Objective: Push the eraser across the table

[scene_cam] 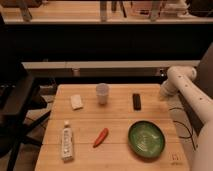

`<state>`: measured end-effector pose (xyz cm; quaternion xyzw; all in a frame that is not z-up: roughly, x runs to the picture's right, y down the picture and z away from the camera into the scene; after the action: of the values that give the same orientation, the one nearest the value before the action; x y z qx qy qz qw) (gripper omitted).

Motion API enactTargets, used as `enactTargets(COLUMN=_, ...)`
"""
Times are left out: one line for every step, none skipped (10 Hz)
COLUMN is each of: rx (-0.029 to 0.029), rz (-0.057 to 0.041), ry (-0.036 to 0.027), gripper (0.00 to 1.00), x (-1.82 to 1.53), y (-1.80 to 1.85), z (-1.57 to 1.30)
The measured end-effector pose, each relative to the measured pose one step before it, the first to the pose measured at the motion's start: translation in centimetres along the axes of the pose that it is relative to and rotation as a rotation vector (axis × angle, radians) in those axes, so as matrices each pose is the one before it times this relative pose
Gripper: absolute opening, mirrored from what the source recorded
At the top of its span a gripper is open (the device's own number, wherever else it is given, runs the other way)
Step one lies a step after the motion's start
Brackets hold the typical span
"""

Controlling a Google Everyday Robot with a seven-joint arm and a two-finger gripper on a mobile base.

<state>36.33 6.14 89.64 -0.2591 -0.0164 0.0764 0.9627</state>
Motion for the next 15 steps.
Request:
enactTargets(rx=-0.00119, rz=0.00057, ry=0.00005, gripper=0.0, x=-0.001, y=0.063, z=0.21)
enactTargets(rx=-0.00154, rz=-0.00013, ry=0.00029, gripper=0.0, x=-0.044, y=0.095, z=0.327)
enactTargets(rx=-0.00255, rz=-0.00024, ry=0.00071, gripper=0.0, x=-0.049, y=0.171, z=0.219)
enactTargets(rx=0.00033, rz=-0.00048, ry=-0.00052, gripper=0.0, x=-0.086, y=0.067, z=0.092)
enactTargets(rx=-0.00047, rz=-0.00076, ry=0.00112, gripper=0.0, x=-0.012, y=0.077, z=0.139)
enactTargets(rx=-0.00123, rz=-0.00145, ry=0.00265, gripper=0.0, x=-0.032, y=0.105, z=0.226)
enactTargets(rx=-0.00164, rz=-0.00232, ry=0.0004, gripper=0.0, x=-0.29, y=0.089, z=0.188)
enactTargets(rx=-0.00148, rz=-0.0009, ry=-0.00144, gripper=0.0, x=-0.207, y=0.058, z=0.133)
enactTargets(rx=-0.00145, rz=-0.00004, ry=-0.00042, gripper=0.0, x=-0.032, y=0.046, z=0.175)
enactTargets(rx=-0.00077, rz=0.00087, ry=0.00006, gripper=0.0, x=0.054, y=0.039, z=0.102)
enactTargets(rx=-0.00053, rz=-0.00034, ry=0.0002, gripper=0.0, x=-0.01, y=0.014, z=0.041)
enactTargets(rx=-0.00063, rz=-0.0019, ry=0.00158, gripper=0.0, x=-0.117, y=0.019, z=0.089)
enactTargets(rx=-0.00222, rz=-0.00024, ry=0.00025, gripper=0.0, x=-0.294, y=0.057, z=0.188)
enactTargets(rx=-0.00041, rz=-0.00144, ry=-0.00046, gripper=0.0, x=-0.318, y=-0.025, z=0.097)
enactTargets(rx=-0.00056, rz=-0.00147, ry=-0.00015, gripper=0.0, x=-0.199, y=0.025, z=0.097)
